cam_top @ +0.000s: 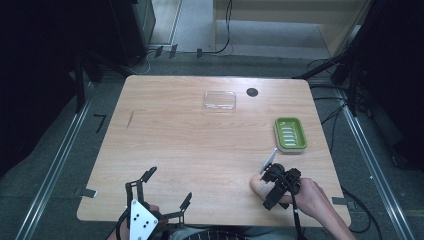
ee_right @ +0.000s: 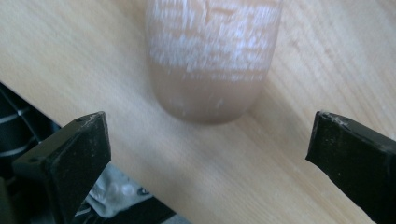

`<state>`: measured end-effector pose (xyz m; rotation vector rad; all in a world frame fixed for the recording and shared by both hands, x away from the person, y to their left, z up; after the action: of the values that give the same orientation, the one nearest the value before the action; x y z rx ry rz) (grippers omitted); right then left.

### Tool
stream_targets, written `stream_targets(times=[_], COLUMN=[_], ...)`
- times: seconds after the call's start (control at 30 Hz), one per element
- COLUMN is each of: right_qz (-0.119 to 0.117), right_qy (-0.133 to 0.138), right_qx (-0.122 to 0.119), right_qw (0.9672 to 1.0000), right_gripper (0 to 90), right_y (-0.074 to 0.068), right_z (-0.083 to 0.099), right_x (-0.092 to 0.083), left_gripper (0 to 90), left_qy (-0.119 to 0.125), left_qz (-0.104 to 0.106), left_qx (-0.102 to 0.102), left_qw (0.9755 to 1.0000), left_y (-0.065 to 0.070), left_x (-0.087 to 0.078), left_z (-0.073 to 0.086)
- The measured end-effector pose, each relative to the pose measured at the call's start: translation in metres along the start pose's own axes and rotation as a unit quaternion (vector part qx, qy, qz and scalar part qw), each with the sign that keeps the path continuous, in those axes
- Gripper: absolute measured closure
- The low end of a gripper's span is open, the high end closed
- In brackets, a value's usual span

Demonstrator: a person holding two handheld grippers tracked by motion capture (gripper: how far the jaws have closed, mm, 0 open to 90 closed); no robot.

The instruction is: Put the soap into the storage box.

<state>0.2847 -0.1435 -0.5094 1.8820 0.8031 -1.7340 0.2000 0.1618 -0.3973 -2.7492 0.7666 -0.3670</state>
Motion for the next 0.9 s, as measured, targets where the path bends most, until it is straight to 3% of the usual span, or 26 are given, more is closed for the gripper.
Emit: stream_targets(times=[0.4,0.9], right_qz=[-0.002,0.0], right_qy=[0.02,0.021], right_qx=[0.005,0.016], right_qw=[0.9998,0.9996], right_gripper=[0.0,0.0], right_y=[-0.001,0.0], right_z=[-0.018,-0.032], right_x=[0.007,0.023], left_gripper=[0.0,0.0], left_qy=[0.0,0.0], left_qz=[0.0,0.0], left_qx=[0.0,-0.001], left_qw=[1.0,1.0], left_y=[0.0,0.0], left_x=[0.0,0.0], left_z=[0.0,0.0])
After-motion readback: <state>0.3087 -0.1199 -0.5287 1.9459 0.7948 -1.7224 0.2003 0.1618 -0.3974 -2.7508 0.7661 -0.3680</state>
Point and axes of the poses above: each handheld gripper's, and its own axes: x roughly forward along the jaws, z roughly out of its underside, y roughly to its right, the point moved 6 cm from there along x, roughly forward along the jaws, and after that the axes turned 8 degrees about y, right-handed, at the moved point
